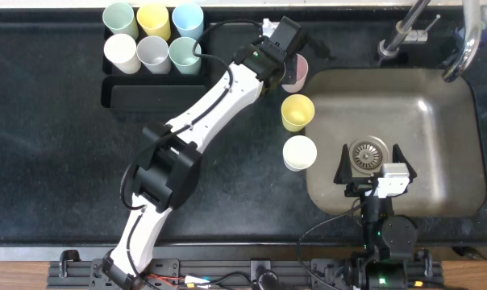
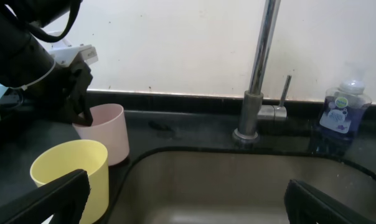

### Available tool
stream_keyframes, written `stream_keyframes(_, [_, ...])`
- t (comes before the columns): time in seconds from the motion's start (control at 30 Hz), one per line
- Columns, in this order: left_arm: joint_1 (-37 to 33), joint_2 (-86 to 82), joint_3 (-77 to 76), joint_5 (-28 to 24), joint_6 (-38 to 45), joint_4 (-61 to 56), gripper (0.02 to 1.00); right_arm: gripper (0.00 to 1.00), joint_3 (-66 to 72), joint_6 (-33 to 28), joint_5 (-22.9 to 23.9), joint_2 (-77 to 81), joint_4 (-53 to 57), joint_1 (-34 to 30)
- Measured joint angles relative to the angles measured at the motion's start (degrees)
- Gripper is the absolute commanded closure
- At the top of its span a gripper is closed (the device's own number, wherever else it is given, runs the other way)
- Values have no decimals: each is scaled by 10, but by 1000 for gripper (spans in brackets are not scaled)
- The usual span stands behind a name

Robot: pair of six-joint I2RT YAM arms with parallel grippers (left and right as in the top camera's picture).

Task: Store Cups

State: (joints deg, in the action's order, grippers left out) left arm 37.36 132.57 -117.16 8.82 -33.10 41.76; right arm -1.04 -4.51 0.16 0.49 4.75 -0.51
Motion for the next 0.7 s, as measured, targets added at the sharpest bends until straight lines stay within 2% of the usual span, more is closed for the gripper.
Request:
stream_keyframes(0.03, [0, 0, 0, 0, 0, 0, 982, 5, 0, 0, 0, 0, 0, 0])
stream_keyframes(0.43, [-6, -2, -11, 1, 0, 32, 985, 5, 0, 0, 0, 0, 0, 0])
stream_keyframes(0.7, [-44, -93, -11, 50, 7, 130, 985, 7, 0, 0, 0, 0, 0, 0])
